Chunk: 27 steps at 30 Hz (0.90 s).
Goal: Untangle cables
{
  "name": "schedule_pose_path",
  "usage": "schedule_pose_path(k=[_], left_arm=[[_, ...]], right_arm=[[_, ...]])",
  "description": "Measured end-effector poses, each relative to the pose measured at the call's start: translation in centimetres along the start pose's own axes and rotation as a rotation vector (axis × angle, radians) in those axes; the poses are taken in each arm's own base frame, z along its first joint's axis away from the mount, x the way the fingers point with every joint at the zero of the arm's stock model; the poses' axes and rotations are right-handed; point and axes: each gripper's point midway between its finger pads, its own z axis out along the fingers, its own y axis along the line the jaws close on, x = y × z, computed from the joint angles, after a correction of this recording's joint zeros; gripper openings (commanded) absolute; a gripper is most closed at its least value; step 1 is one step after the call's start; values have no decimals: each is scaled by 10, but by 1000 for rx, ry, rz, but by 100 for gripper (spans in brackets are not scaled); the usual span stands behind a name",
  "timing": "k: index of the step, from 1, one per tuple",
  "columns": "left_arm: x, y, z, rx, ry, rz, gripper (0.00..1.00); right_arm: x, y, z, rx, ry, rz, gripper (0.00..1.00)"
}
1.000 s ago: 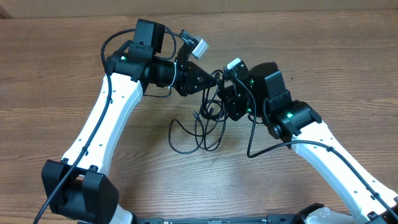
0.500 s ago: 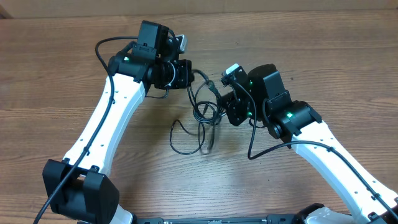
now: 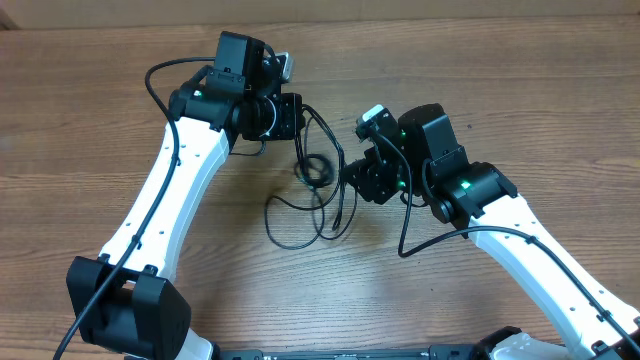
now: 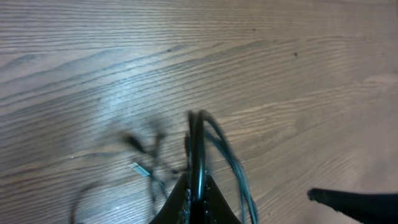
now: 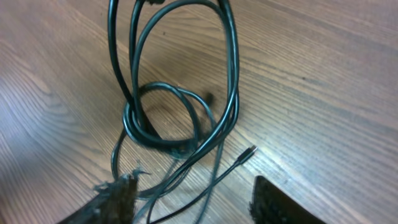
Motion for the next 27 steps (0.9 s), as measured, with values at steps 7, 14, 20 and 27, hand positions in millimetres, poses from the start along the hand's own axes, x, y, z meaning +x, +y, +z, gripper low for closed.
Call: schedule_pose_path(k=[7, 14, 20, 27], left_arm=[[1, -4, 0, 25, 8, 22, 4], [1, -5, 0, 29, 8, 22, 4], [-1, -6, 0, 35, 1, -64, 4], [2, -16, 1, 68, 17, -158, 4]], right_arm=[[-2, 0, 0, -1, -7, 1, 63], [-5, 1, 0, -6, -22, -5, 63], [-18, 20, -2, -119, -73, -26, 66], [-22, 29, -4, -172, -92, -35, 67]])
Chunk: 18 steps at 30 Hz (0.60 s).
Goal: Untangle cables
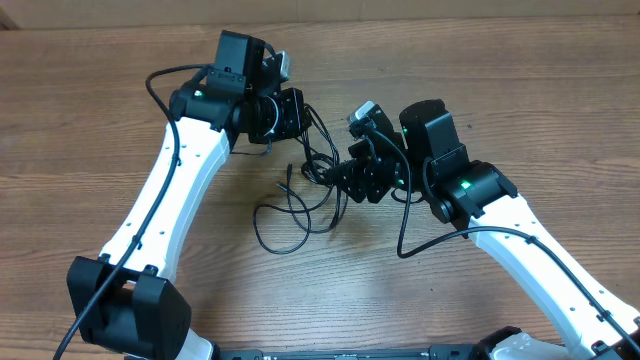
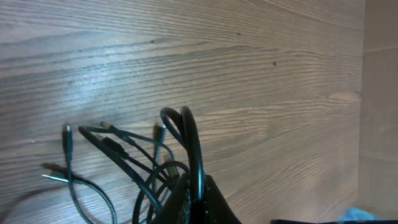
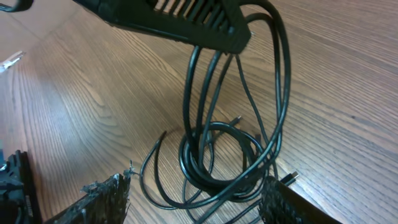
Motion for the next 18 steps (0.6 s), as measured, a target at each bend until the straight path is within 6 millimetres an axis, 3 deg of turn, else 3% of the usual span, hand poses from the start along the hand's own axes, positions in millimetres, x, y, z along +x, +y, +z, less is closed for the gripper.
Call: schedule_pose_path(k=[5, 10, 14, 17, 18], left_arm=[[3, -15, 5, 32, 2, -11, 4], [4, -38, 9, 96, -2, 8, 4], [9, -45, 11, 115, 12, 17, 4], [13, -51, 13, 123, 21, 26, 4], [14, -51, 13, 123, 22, 24, 4]], right_arm=[[2, 0, 2, -9, 7, 4, 68], [16, -11, 24, -13, 57, 32, 67], [14, -10, 32, -45, 46, 27, 65], [10, -7, 32, -59, 30, 21, 47], [10, -7, 32, -61, 30, 22, 35]])
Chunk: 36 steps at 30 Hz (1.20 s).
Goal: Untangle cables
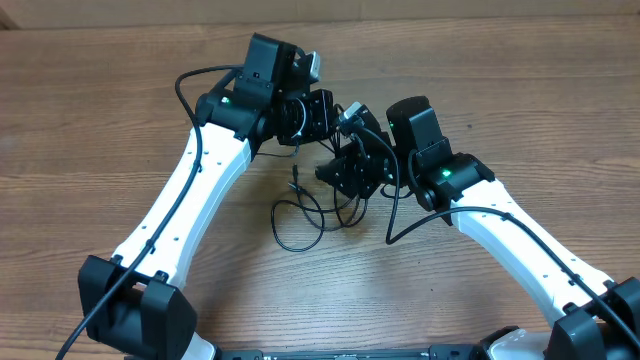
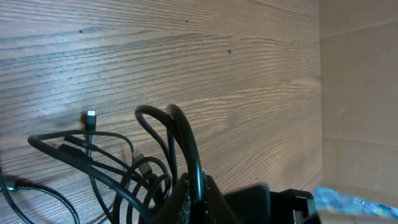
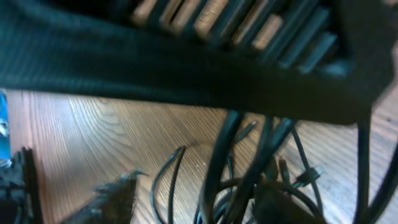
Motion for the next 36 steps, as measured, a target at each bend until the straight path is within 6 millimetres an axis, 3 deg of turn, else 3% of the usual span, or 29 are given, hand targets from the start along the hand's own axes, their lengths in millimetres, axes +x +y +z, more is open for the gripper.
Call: schedule_pose_path(k=[1, 2, 3, 9, 11, 12, 13, 14, 15, 18, 24, 30, 36], left_arm=[[1, -1, 1, 2, 2, -1, 4], [1, -2, 1, 3, 3, -3, 4], [2, -3, 1, 9, 8, -6, 4], [4, -6, 1, 24, 18, -6, 5], [4, -6, 1, 24, 18, -6, 15], [4, -6, 1, 24, 17, -10, 25], [3, -6, 1, 26, 13, -9, 48], [2, -6, 1, 24, 10, -5, 81], [2, -5, 1, 18, 7, -9, 100], [-6, 14, 1, -58, -26, -14, 100], [-3, 20, 2, -74, -11, -6, 100], [6, 25, 1, -89, 28, 14, 100], [8, 22, 0, -57, 47, 68, 100]], right_arm=[[0, 0, 0, -2, 1, 2, 25], [0, 0, 0, -3, 2, 1, 8], [1, 0, 0, -1, 3, -2, 4], [1, -1, 0, 3, 4, 6, 4], [1, -1, 0, 3, 4, 7, 4], [1, 0, 0, 2, 4, 10, 4], [1, 0, 0, 0, 5, 15, 4], [1, 0, 0, -1, 6, 20, 4], [1, 0, 0, -2, 5, 36, 4], [-3, -4, -3, 5, -15, 87, 4], [-1, -19, -8, 43, -17, 278, 4], [-8, -77, -38, 151, -118, 587, 4], [-11, -118, -66, 189, -239, 970, 4]])
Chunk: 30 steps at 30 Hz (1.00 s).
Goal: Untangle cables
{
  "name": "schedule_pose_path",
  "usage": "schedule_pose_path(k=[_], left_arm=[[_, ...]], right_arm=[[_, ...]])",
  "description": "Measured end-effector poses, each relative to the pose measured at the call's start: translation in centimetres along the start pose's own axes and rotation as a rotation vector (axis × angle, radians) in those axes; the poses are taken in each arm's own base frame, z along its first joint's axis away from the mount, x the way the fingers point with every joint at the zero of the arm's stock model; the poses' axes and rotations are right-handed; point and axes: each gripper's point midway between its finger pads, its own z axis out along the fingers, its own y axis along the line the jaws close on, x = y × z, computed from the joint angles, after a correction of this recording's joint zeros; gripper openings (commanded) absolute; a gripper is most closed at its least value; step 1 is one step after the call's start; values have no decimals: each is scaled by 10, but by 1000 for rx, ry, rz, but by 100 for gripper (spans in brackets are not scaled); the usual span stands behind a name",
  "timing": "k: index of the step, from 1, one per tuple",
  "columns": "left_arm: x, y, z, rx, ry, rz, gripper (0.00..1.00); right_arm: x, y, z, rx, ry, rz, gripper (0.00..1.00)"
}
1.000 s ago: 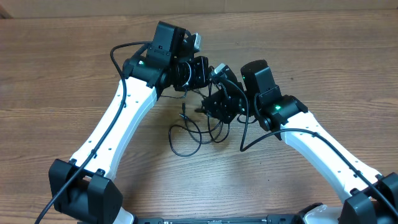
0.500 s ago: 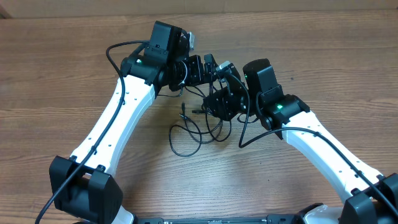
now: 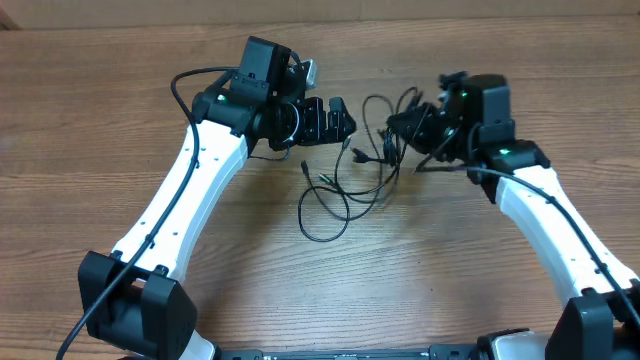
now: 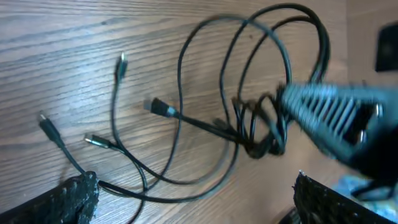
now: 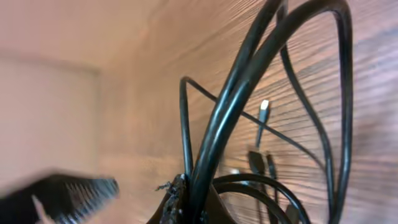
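Note:
A tangle of thin black cables hangs from my right gripper and trails onto the wooden table, with a loose loop lying toward the front. The right wrist view shows the right gripper shut on several cable strands, which rise in loops. Just left of the tangle, my left gripper is open. In the left wrist view its fingers stand wide apart above the cables, holding nothing. Several plug ends lie on the wood.
The wooden table runs to a cardboard wall at the back. The right gripper's ribbed finger shows blurred at the right of the left wrist view, close to the bundle.
My left gripper has let go of the cable bundle and now stands open. The right gripper, open beside it before, is now shut on the bundle and sits farther right with the cables.
At first my left gripper held the bundle raised while the open right gripper stood to its right. The right gripper then stood closer, its fingers either side of the hanging strands. Now the right gripper holds the bundle, the left is open, and the tangle lies more spread out.

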Motion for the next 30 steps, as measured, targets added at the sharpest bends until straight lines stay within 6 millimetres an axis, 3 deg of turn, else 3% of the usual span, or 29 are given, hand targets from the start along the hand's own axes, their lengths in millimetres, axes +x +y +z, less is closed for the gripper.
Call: schedule_pose_path(k=[6, 14, 18, 23, 30], left_arm=[[4, -10, 0, 56, 23, 74, 100], [1, -16, 0, 79, 10, 113, 100], [2, -30, 5, 105, -2, 192, 96], [12, -49, 13, 132, 8, 329, 83], [22, -60, 18, 150, 21, 460, 69]], right_arm=[[-16, 9, -3, -55, -44, 375, 4], [-20, 27, -5, -143, -1, 806, 4], [-22, 32, -6, -165, 9, 907, 4], [-23, 32, -6, -168, 12, 959, 4], [-26, 36, -6, -187, 12, 990, 4]])
